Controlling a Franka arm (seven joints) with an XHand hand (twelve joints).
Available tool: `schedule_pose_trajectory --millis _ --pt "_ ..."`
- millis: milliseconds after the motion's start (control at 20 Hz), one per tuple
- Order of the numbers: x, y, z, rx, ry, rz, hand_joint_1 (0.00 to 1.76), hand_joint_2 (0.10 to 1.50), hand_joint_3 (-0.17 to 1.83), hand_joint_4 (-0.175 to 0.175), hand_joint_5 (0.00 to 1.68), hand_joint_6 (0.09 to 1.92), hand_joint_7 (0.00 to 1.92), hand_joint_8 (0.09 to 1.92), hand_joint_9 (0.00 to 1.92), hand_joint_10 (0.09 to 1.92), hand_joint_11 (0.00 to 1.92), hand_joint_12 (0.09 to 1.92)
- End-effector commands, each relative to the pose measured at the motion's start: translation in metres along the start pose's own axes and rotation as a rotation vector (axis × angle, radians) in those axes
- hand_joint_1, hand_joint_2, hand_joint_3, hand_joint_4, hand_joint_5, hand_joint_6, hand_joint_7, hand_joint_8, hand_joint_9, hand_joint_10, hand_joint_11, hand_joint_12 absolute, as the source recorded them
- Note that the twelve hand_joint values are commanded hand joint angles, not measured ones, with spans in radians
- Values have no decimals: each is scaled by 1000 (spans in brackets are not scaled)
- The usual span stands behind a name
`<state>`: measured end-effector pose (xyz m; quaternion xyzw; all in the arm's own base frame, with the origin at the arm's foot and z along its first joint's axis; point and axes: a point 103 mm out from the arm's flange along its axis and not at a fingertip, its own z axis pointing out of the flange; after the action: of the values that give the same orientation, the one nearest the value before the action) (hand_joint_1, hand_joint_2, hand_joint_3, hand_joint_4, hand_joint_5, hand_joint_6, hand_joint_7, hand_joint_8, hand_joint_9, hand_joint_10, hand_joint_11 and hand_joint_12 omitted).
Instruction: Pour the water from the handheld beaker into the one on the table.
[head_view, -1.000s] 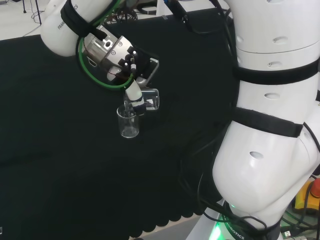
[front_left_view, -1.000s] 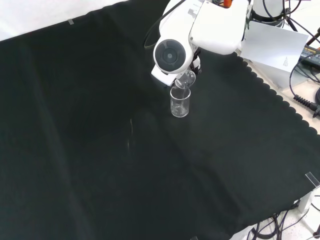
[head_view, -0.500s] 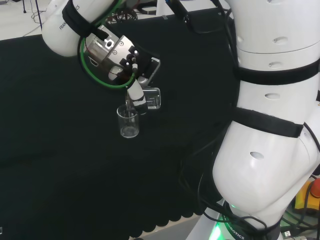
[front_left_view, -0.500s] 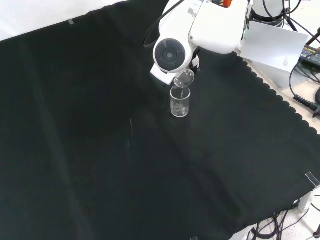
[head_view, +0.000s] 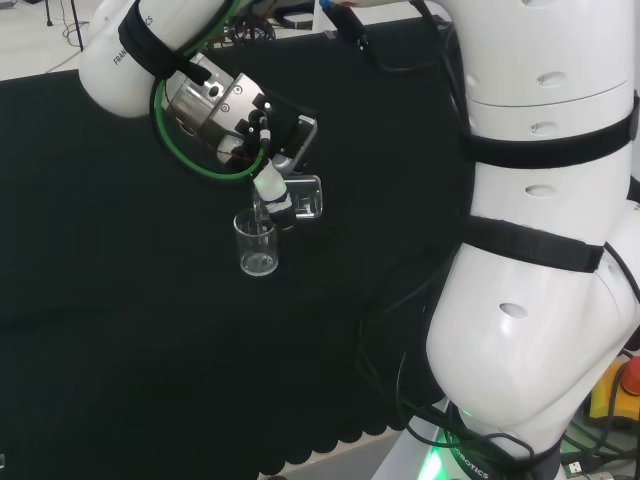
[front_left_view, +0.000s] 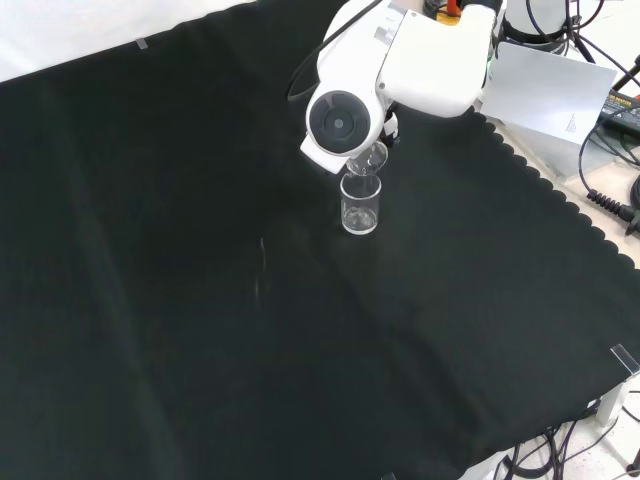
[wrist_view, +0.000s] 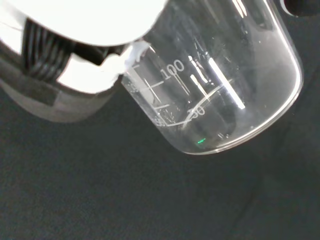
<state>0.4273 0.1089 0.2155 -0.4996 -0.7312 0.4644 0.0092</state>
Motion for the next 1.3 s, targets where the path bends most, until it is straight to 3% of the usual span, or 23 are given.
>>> schedule_pose_trajectory --millis 50,700,1300 --pt "0 0 -2 9 -14 8 1312 591 771 -175 1257 718 1320 689 1835 87 1472 523" --pt "-6 2 0 43 -7 22 1312 593 771 -175 1255 723 1317 695 1835 87 1471 524" --pt "0 -1 -8 61 -47 38 1311 593 770 -175 1253 726 1315 698 1834 87 1470 525"
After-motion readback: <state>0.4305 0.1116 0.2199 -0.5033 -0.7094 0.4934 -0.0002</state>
